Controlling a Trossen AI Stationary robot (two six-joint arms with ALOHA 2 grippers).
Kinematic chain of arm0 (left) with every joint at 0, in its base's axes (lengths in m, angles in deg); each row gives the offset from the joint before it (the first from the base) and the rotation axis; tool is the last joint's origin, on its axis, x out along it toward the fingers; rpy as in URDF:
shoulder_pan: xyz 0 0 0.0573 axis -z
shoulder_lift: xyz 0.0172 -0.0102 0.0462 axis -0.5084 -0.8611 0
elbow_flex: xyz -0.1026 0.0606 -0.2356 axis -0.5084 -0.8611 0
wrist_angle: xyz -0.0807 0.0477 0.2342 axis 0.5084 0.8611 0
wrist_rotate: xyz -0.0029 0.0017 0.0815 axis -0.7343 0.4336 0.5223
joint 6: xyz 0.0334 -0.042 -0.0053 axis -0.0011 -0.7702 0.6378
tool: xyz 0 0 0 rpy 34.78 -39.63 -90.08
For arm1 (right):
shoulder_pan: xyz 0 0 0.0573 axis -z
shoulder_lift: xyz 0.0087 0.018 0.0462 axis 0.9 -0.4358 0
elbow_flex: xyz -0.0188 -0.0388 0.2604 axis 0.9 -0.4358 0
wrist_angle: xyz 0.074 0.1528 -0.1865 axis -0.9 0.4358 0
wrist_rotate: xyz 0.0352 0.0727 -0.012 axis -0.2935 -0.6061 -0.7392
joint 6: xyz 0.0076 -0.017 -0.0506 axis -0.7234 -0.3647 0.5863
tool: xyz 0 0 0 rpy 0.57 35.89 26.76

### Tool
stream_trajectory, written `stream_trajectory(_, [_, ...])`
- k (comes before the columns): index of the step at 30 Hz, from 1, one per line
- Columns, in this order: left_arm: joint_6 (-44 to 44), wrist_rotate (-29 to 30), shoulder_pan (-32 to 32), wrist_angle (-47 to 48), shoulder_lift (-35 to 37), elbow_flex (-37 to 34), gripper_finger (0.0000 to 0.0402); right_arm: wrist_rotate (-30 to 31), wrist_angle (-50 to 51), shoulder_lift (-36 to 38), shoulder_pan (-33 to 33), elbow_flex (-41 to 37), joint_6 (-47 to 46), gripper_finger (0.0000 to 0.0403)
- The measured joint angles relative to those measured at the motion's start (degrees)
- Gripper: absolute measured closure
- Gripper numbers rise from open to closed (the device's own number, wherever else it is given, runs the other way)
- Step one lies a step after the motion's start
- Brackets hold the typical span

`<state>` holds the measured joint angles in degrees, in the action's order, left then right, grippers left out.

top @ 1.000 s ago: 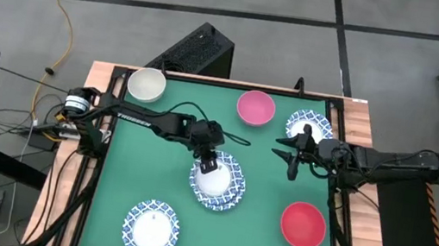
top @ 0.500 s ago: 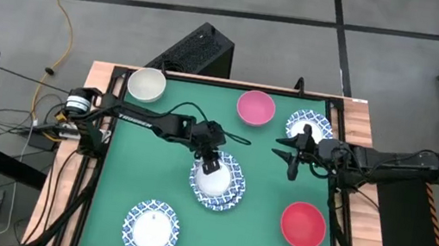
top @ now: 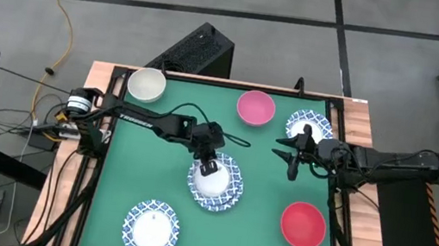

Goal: Nest bowls inside each other
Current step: Stack the white with blue patterned bowl on top of the white with blue patterned bowl

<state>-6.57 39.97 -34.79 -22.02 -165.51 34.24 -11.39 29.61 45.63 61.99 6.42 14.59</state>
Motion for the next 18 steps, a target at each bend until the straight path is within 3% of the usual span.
stream_trajectory(18, [-3.1,-8.7,-0.8,-2.7,0.9,2.3,0.0401,0.0,0.3,0.0,0.0,0.0,-0.1,0.0211])
